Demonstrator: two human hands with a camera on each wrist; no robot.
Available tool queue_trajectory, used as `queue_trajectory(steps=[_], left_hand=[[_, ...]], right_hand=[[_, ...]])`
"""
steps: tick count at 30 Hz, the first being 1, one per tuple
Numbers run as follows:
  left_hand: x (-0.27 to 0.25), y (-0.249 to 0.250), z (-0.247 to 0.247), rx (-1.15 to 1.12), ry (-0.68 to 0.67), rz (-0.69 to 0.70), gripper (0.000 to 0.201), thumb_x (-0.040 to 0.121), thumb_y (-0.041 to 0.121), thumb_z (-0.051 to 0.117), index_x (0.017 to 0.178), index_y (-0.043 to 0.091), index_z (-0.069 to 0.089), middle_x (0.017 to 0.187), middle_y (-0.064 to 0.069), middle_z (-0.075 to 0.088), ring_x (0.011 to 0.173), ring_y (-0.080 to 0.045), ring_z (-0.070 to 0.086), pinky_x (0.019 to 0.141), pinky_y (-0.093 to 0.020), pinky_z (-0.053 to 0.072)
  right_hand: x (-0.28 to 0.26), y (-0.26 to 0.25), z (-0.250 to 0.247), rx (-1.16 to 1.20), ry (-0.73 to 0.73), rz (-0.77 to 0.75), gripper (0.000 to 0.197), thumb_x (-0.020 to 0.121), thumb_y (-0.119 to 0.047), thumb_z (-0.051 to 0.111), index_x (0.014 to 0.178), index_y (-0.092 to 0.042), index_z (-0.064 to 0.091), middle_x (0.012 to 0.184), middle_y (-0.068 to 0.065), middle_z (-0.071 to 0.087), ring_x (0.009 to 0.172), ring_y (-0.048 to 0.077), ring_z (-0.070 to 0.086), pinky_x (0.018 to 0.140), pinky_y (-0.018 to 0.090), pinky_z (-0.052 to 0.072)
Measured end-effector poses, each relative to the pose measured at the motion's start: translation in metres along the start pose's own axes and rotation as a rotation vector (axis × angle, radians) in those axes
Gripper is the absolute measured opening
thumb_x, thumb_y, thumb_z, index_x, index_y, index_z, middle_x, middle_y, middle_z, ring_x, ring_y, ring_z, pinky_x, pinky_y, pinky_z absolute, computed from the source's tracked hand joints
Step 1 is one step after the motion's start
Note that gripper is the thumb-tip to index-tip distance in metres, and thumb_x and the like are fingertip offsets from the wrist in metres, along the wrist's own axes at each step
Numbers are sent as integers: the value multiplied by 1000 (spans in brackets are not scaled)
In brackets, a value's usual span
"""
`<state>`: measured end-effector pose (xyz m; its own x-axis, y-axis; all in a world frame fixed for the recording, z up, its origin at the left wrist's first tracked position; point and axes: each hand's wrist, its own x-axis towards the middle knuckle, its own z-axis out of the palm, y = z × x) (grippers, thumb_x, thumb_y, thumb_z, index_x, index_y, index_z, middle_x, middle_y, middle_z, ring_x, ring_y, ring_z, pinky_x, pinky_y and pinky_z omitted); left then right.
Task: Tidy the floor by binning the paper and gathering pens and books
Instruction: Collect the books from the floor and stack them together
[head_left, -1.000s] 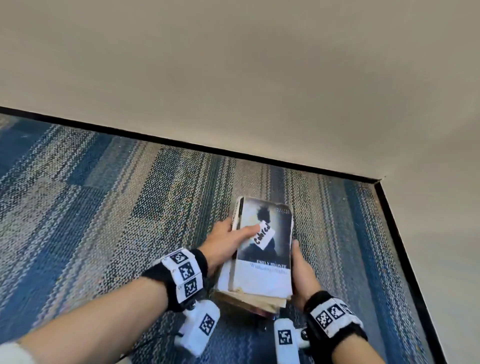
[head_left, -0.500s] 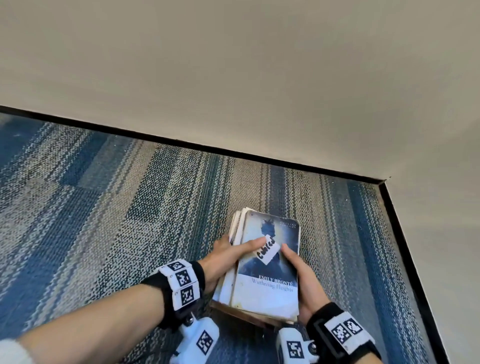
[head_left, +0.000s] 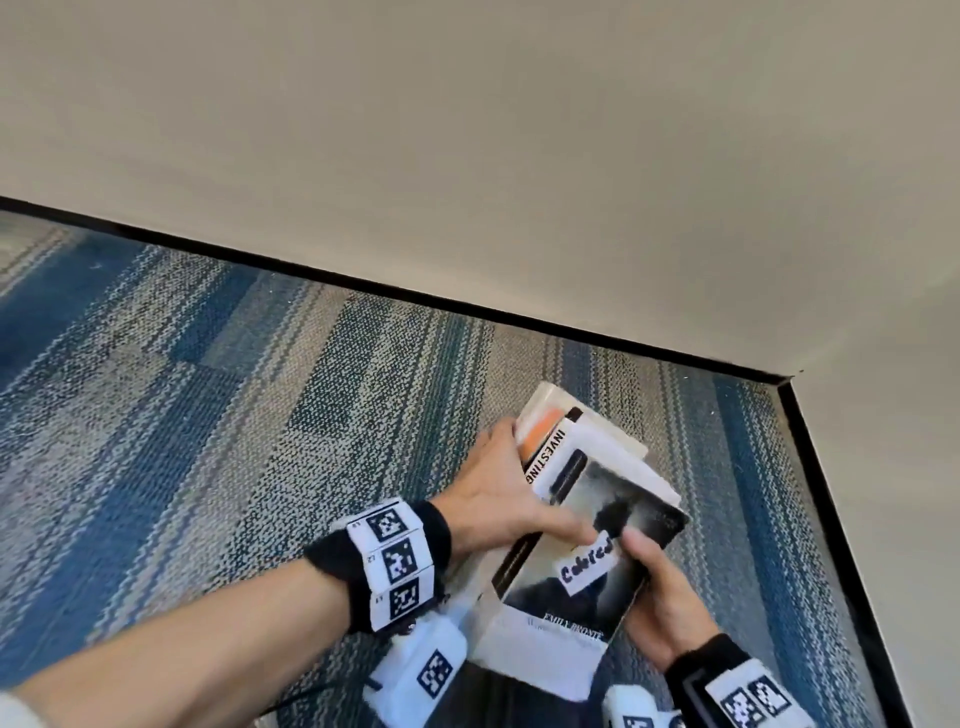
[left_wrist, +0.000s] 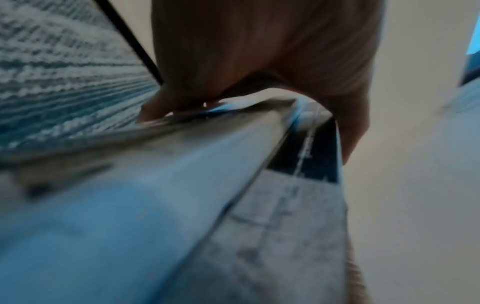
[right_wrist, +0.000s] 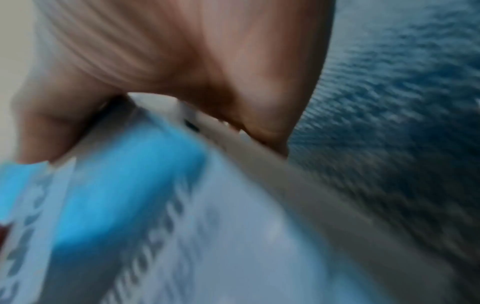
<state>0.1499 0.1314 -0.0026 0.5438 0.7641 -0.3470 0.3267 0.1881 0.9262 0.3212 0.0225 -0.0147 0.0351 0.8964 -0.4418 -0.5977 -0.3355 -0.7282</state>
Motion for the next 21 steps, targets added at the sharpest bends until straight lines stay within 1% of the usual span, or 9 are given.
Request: queue_trajectory(steps=[2,5,6,8,12,16,18,20,21], left_hand=[[-12,20,-14,-9,-66,167,116,33,53,94,130,34,31,127,5,54,114,-17,59,98,-45,49],[-21,36,-32,32,-99,362,114,46,29,96,136,22,26,133,6,53,124,-12,54,109,-41,41],[-22,39,-37,67,-101,412,115,48,23,95,137,20,23,135,6,51,127,-9,51,112,-38,38],[-20,40,-43,155,-125,467,125,48,20,94,144,17,14,141,5,42,132,-8,43,116,-32,32],[-9,9,-51,412,-147,357,144,46,30,97,149,20,-4,147,-1,31,135,-11,35,117,-39,29],[11,-23,-60,427,-137,223,150,44,31,96,146,27,-14,135,9,34,126,-11,42,116,-36,31],[20,-21,-58,405,-113,194,151,43,27,96,146,30,-15,138,12,27,129,-11,37,116,-19,23],[25,-15,-57,403,-119,164,153,48,23,95,142,34,-25,137,23,10,129,0,20,105,3,8],[30,-11,-59,398,-132,150,154,49,24,95,140,36,-29,139,23,7,132,0,17,107,1,8]], right_hand=[[-1,-12,4,-153,-24,-165,112,41,-36,95,135,1,45,116,19,67,90,28,71,71,37,59],[1,-26,9,-431,2,-362,112,36,-43,96,117,17,47,74,12,72,58,22,68,58,31,56],[1,-31,9,-507,6,-408,109,36,-43,96,114,18,49,75,11,73,61,21,69,61,32,55],[5,-36,9,-620,-15,-456,99,41,-33,95,118,10,51,99,9,74,89,20,71,77,32,56],[23,-20,-2,-890,-75,-197,99,47,-33,95,132,-6,49,124,3,66,117,15,61,96,26,51],[48,-13,-7,-960,-119,-53,112,42,-46,95,135,-10,43,125,-4,64,118,7,59,103,28,45],[56,-17,-10,-973,-96,-51,114,41,-51,93,134,-6,45,121,-5,66,113,1,60,101,20,46],[59,-25,-5,-1031,-93,-85,114,43,-51,92,135,-3,42,121,-8,64,110,-8,58,94,7,43],[63,-30,-4,-1057,-82,-76,112,45,-45,93,135,-3,41,121,-10,62,108,-11,57,90,2,40]])
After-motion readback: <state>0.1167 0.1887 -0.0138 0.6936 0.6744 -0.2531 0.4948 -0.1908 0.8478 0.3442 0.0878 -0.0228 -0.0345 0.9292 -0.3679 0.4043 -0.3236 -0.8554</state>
